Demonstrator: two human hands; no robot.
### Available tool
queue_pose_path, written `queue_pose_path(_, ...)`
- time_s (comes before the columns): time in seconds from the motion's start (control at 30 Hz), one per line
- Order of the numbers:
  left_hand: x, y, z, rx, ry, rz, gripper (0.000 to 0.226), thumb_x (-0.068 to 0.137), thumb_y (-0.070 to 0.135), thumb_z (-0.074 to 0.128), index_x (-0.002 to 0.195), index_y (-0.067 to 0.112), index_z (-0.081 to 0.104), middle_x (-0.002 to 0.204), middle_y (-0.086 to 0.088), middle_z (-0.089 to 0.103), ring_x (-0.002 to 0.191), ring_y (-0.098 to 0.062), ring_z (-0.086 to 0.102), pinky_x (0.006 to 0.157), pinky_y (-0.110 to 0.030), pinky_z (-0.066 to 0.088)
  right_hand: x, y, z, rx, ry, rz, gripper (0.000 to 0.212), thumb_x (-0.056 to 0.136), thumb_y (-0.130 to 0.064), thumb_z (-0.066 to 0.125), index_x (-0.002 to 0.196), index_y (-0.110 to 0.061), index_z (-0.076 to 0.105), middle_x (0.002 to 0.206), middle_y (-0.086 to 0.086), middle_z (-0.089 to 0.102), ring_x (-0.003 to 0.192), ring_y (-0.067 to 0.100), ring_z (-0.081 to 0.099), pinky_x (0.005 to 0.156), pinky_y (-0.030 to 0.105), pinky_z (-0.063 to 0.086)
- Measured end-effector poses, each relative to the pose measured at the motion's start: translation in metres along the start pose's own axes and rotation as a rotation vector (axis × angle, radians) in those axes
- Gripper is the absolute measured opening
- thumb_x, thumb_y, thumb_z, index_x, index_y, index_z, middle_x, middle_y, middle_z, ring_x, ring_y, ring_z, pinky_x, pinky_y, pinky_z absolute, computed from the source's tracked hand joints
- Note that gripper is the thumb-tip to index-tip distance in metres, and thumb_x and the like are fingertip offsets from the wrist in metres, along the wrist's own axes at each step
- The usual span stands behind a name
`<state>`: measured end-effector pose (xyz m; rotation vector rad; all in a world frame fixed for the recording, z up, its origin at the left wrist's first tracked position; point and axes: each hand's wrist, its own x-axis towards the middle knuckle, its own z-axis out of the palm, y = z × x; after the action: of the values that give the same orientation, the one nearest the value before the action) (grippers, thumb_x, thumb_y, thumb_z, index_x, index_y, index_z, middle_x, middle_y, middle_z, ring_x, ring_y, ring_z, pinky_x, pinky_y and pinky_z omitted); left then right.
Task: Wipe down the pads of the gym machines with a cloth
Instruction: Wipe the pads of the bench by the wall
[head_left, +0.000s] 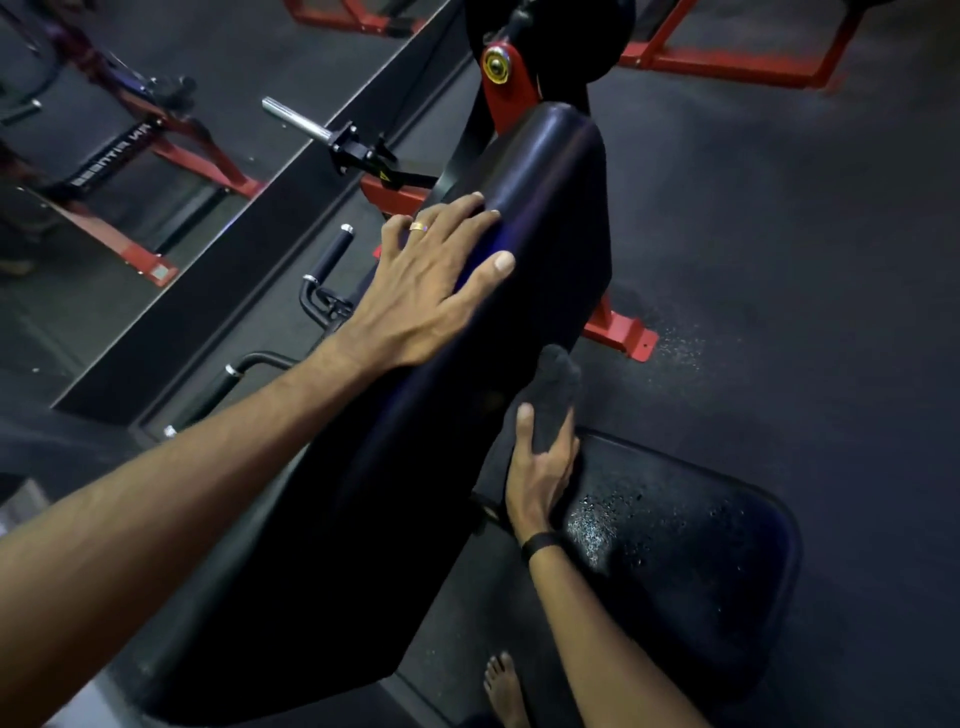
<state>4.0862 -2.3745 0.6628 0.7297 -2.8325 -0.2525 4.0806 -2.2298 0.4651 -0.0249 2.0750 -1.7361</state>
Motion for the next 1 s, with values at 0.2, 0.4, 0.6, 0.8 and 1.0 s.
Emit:
queue_pose_path(0.2, -0.002, 0.003, -0.005, -0.138, 0.053, -0.053, 0.069, 0.097, 0.061, 0.014, 0.147, 0.025, 0.046, 0.158, 0.009, 0.036, 0.145, -0.006, 0.025, 0.118, -0.039, 0.008, -0.059, -0.043, 0.000, 0.044, -0.015, -0.320, 0.070, 0.090, -0.057, 0.060, 0.140, -0.008, 0.054, 0.131, 0.005, 0.055, 0.126, 0.017, 0.052, 0.106, 0.014, 0.031)
queue_pose_path(0.4, -0.002, 0.001, -0.007, -0.272, 0.083, -0.094, 0.069, 0.097, 0.059, 0.012, 0.149, 0.026, 0.044, 0.158, 0.011, 0.037, 0.146, -0.001, 0.025, 0.117, -0.035, 0.007, 0.012, -0.139, 0.022, 0.037, 0.139, -0.477, 0.057, 0.089, -0.054, 0.061, 0.137, -0.023, 0.060, 0.124, 0.003, 0.059, 0.116, 0.019, 0.056, 0.096, 0.013, 0.034)
queue_pose_path(0.6, 0.000, 0.001, -0.002, -0.095, -0.009, -0.080, 0.082, 0.092, 0.074, 0.010, 0.152, 0.027, 0.040, 0.162, 0.010, 0.030, 0.150, -0.004, 0.020, 0.121, -0.042, 0.004, 0.099, -0.128, 0.035, -0.001, 0.304, -0.338, 0.065, 0.087, -0.061, 0.054, 0.130, -0.014, 0.066, 0.113, 0.018, 0.063, 0.109, 0.035, 0.060, 0.091, 0.034, 0.041)
queue_pose_path(0.8, 0.003, 0.000, -0.001, -0.099, 0.008, -0.067, 0.077, 0.094, 0.075, 0.016, 0.150, 0.028, 0.043, 0.161, 0.009, 0.033, 0.149, -0.001, 0.022, 0.121, -0.042, 0.005, 0.107, -0.055, 0.023, -0.068, 0.155, -0.039, 0.065, 0.093, -0.056, 0.058, 0.146, -0.018, 0.051, 0.129, 0.017, 0.056, 0.123, 0.036, 0.053, 0.092, 0.040, 0.043)
queue_pose_path(1.0, 0.002, 0.000, -0.001, -0.100, 0.009, -0.068, 0.075, 0.093, 0.071, 0.029, 0.150, 0.025, 0.043, 0.166, 0.009, 0.023, 0.150, -0.004, 0.022, 0.119, -0.034, 0.013, 0.031, -0.003, 0.006, -0.020, 0.030, 0.103, 0.065, 0.098, -0.047, 0.057, 0.146, -0.004, 0.046, 0.142, 0.021, 0.052, 0.133, 0.035, 0.049, 0.104, 0.028, 0.032)
